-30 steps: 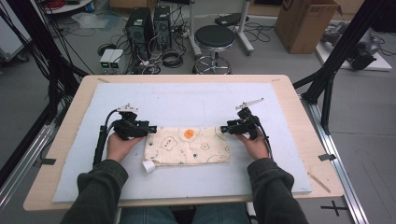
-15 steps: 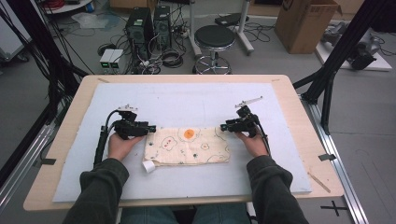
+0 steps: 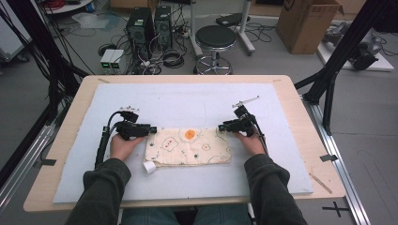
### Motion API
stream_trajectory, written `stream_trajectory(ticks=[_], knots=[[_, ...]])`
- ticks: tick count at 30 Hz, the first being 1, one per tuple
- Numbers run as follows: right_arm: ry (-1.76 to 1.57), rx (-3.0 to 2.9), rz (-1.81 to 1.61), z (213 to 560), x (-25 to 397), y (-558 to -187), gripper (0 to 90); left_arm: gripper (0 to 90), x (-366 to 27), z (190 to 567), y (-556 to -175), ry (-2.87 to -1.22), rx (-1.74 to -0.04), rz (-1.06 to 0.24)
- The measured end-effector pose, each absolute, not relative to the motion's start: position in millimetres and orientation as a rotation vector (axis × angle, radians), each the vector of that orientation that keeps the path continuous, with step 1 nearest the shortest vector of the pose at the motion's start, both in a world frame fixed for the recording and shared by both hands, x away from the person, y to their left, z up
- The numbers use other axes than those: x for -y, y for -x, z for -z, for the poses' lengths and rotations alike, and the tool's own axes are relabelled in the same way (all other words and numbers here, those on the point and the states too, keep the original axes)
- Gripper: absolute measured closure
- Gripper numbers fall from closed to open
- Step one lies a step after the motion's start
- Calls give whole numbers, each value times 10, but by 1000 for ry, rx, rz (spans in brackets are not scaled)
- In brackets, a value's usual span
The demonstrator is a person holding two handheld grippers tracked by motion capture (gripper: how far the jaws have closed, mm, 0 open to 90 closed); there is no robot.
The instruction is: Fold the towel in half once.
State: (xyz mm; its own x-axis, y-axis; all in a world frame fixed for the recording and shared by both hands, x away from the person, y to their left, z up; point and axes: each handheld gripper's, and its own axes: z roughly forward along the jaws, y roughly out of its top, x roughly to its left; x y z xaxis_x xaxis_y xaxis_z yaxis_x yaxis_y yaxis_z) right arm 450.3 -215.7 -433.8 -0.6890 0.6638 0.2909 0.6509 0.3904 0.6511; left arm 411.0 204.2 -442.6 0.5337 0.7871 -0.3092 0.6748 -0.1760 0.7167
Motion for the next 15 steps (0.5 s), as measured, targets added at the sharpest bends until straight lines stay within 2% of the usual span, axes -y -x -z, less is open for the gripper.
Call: stream_trajectory(ticks=[3, 6, 8, 10, 15], knots=[[-1240, -2629, -1190, 4365, 2141, -4510, 639, 682, -2011, 4432, -4105, -1919, -1181, -158], [-1227, -2647, -1191, 4369, 2133, -4512, 726, 798, -2004, 4438, -4103, -1942, -1163, -157], [-1202, -2667, -1185, 4372, 2117, -4509, 794, 835, -2006, 4435, -4101, -1942, -1162, -160], [-1192, -2675, -1179, 4366, 2106, -4503, 827, 844, -2015, 4429, -4104, -1936, -1164, -165], [-1181, -2674, -1193, 4365, 2122, -4514, 837, 851, -2041, 4416, -4106, -1924, -1163, -173]])
